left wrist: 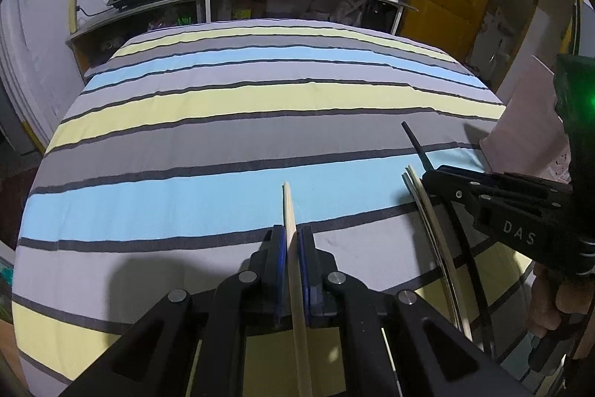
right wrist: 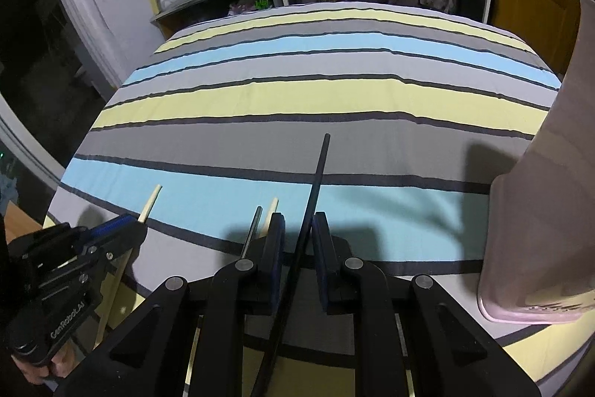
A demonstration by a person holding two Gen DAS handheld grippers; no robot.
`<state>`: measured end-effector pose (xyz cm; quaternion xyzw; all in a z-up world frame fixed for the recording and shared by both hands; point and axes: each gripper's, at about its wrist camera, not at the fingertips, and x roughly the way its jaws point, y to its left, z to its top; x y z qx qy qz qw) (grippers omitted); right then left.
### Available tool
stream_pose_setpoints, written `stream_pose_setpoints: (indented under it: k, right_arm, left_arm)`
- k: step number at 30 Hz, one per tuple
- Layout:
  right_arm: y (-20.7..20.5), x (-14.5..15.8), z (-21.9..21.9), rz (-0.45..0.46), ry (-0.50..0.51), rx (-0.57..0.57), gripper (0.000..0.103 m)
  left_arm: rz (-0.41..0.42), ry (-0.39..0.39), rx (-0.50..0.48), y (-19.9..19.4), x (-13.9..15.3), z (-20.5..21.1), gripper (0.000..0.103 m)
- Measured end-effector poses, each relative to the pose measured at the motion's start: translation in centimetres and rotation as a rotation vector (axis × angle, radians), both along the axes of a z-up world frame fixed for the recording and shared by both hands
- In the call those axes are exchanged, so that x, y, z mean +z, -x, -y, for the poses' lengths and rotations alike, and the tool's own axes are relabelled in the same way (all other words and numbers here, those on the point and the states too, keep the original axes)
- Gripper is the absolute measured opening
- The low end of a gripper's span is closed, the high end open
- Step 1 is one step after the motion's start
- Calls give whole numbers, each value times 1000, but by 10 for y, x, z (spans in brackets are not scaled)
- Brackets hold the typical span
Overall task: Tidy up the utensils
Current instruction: 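Grasp a wooden chopstick with the left tool while the right tool grasps a black chopstick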
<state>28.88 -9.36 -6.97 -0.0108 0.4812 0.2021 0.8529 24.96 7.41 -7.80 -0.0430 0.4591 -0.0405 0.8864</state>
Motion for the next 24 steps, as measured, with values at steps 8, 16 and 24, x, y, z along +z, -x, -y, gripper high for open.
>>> stream_pose_setpoints:
  k: [8, 16, 24]
  right_arm:
    - [-6, 0, -4, 0, 31, 13, 9]
    - [3, 11, 2, 4, -18, 21, 5]
    - [31, 56, 21, 91, -86, 23, 5]
  left_arm:
    - [-12, -75, -22, -12, 0, 11, 6]
    - [-16, -22, -8, -9, 5, 4, 6]
    - [81, 29, -6, 16, 53, 0, 6]
